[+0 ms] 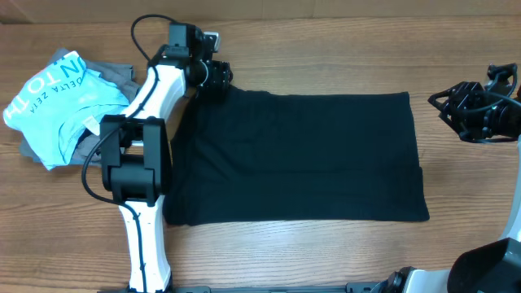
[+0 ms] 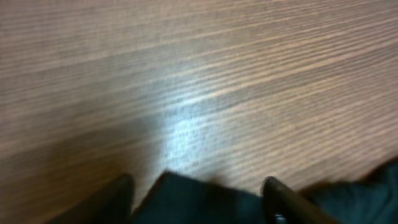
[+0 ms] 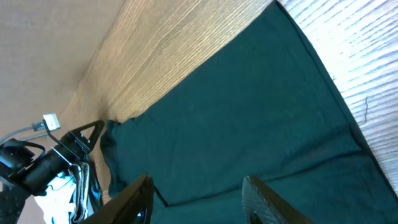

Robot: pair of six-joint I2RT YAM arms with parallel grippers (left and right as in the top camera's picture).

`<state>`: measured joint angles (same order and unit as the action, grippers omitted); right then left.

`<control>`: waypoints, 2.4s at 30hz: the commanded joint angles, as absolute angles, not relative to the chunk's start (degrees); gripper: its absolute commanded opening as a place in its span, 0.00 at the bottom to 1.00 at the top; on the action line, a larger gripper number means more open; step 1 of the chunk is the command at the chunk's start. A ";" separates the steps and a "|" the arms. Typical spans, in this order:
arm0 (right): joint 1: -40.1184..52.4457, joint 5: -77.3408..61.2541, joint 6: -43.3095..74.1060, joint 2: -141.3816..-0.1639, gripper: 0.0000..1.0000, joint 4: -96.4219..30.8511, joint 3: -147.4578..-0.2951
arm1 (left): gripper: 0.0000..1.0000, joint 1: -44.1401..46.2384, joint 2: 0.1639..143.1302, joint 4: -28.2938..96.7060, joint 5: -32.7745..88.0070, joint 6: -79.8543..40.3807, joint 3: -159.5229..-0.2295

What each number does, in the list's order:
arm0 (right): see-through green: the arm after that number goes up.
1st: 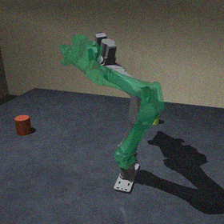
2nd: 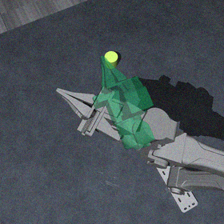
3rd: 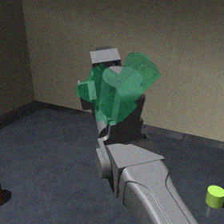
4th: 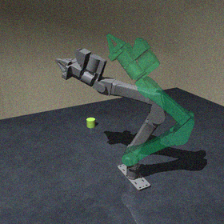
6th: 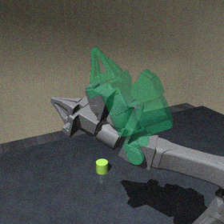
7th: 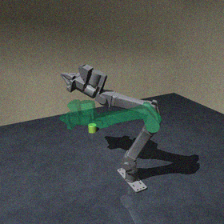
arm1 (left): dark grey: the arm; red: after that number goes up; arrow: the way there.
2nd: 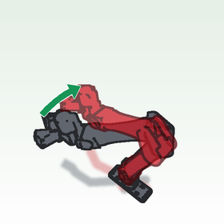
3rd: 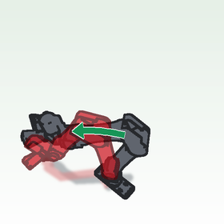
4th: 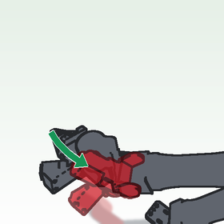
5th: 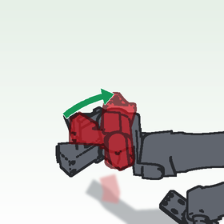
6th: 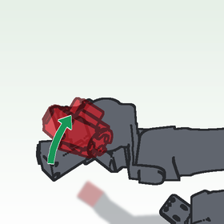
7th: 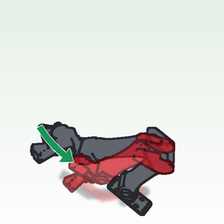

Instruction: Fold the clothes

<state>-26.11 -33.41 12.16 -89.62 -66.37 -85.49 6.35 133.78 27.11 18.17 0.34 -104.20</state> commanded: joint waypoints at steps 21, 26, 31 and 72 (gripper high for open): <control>-25.71 -28.71 10.37 -89.45 0.49 -66.76 -85.58 | 0.04 8.69 135.59 34.76 14.85 2.61 -111.63; -25.71 -27.44 10.41 -89.47 0.49 -65.34 -85.58 | 0.04 8.71 133.67 41.23 14.83 3.46 -117.19; -25.71 -27.44 10.41 -89.47 0.50 -64.14 -85.58 | 0.04 8.73 133.03 51.22 15.42 3.44 -119.96; -25.71 -27.46 10.44 -94.06 0.57 -60.93 -85.45 | 0.51 11.68 138.74 67.55 14.74 5.15 -118.98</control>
<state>-26.09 -27.64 10.66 -93.91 -61.12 -85.47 10.98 135.87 67.37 15.18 4.69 -118.30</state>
